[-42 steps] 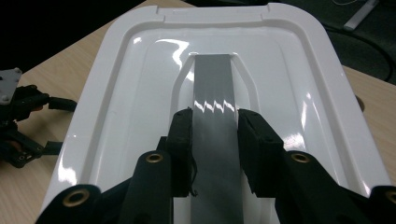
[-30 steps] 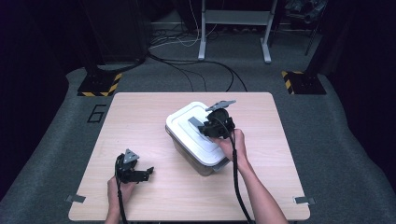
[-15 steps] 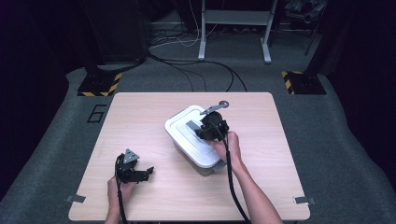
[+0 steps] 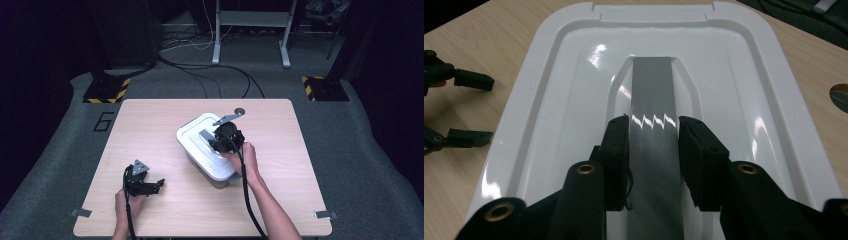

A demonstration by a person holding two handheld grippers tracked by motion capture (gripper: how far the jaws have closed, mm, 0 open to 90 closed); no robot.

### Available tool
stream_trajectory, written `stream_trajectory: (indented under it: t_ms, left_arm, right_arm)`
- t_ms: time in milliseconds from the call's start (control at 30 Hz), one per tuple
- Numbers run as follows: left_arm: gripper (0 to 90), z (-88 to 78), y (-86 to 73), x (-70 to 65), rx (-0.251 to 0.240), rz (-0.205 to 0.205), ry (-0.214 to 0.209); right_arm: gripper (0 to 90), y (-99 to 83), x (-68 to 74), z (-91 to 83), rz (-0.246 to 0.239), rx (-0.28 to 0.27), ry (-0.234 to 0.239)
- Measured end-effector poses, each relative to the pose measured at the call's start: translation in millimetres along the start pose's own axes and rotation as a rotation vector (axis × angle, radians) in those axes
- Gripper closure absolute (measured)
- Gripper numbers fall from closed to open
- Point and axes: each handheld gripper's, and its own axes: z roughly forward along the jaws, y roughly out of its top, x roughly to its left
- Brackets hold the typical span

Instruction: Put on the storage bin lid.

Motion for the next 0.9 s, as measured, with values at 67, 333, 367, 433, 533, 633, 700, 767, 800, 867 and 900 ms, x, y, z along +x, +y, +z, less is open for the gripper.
stream_trajectory:
  t_ms: [67,333,367,433,533,633,700,767,800,867,900]
  left_arm:
    - [13.0,0.0,0.0,0.0,0.000,-0.001,0.000]
    - [13.0,-0.1,0.0,0.1,0.000,0.002,0.000]
    - [13.0,-0.1,0.0,0.1,0.000,0.003,0.000]
    - [13.1,-0.1,0.0,0.1,0.000,0.003,0.000]
    - [13.2,-0.1,0.0,0.2,0.000,0.003,0.000]
    - [13.2,0.0,0.0,0.2,-0.001,0.004,0.000]
    - [13.2,-0.1,0.0,0.1,0.000,0.002,0.000]
    - [13.2,-0.1,0.0,0.1,0.000,0.003,0.000]
    - [13.3,-0.1,0.0,0.1,-0.001,0.003,0.000]
    - [13.3,-0.1,0.0,0.1,0.000,0.003,0.000]
    - [13.3,-0.1,0.0,0.1,0.000,0.003,0.000]
  right_arm:
    - [50.2,0.7,1.0,0.1,-0.007,0.008,0.002]
    - [16.0,-3.2,7.2,-18.2,-0.028,-0.059,-0.010]
    - [14.3,-4.5,7.7,-21.8,-0.032,-0.061,-0.004]
    - [13.6,-8.1,8.7,-29.7,-0.032,-0.080,0.007]
    - [9.6,-14.5,9.4,-37.8,-0.046,-0.088,0.012]
    - [5.7,-23.5,9.1,-45.5,-0.052,-0.093,0.009]
    - [4.0,-30.9,8.2,-51.5,-0.057,-0.098,0.003]
    - [3.0,-37.7,7.9,-56.5,-0.052,-0.104,-0.005]
    - [3.0,-41.9,7.4,-59.1,-0.053,-0.109,-0.009]
    - [2.6,-51.3,7.1,-64.1,-0.053,-0.110,-0.016]
    - [2.6,-56.6,7.4,-66.4,-0.046,-0.111,-0.019]
